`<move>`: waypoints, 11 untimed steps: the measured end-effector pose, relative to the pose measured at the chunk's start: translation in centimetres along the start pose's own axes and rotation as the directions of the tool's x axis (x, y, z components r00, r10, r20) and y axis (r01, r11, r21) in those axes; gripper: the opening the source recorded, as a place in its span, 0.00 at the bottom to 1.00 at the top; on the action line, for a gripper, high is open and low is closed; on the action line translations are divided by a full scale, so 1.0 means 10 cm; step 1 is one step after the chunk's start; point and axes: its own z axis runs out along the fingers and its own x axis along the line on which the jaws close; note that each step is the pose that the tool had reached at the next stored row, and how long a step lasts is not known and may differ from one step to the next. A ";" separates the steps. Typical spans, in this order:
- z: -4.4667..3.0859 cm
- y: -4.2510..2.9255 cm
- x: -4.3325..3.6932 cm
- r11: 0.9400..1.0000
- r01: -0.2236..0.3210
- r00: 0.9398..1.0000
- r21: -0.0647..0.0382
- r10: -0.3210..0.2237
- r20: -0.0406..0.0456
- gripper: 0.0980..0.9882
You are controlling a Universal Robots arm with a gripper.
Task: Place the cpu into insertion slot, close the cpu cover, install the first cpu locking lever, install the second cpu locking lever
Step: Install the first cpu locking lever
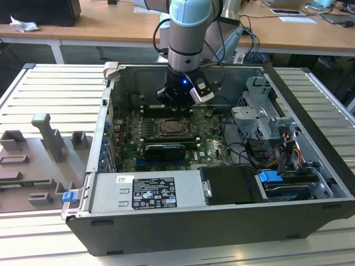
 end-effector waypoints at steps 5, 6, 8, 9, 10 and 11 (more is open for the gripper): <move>0.022 -0.003 0.000 1.000 0.000 1.000 0.011 0.000 -0.001 0.01; 0.022 -0.003 0.000 1.000 0.000 1.000 0.012 0.000 -0.001 0.01; 0.022 -0.003 0.001 1.000 0.000 1.000 0.012 0.000 -0.001 0.01; 0.019 -0.003 0.000 1.000 0.000 1.000 0.012 0.000 -0.001 0.01; 0.013 -0.002 0.000 1.000 0.000 1.000 0.012 0.000 -0.001 0.01; 0.011 -0.001 0.000 1.000 0.000 1.000 0.012 0.000 0.000 0.01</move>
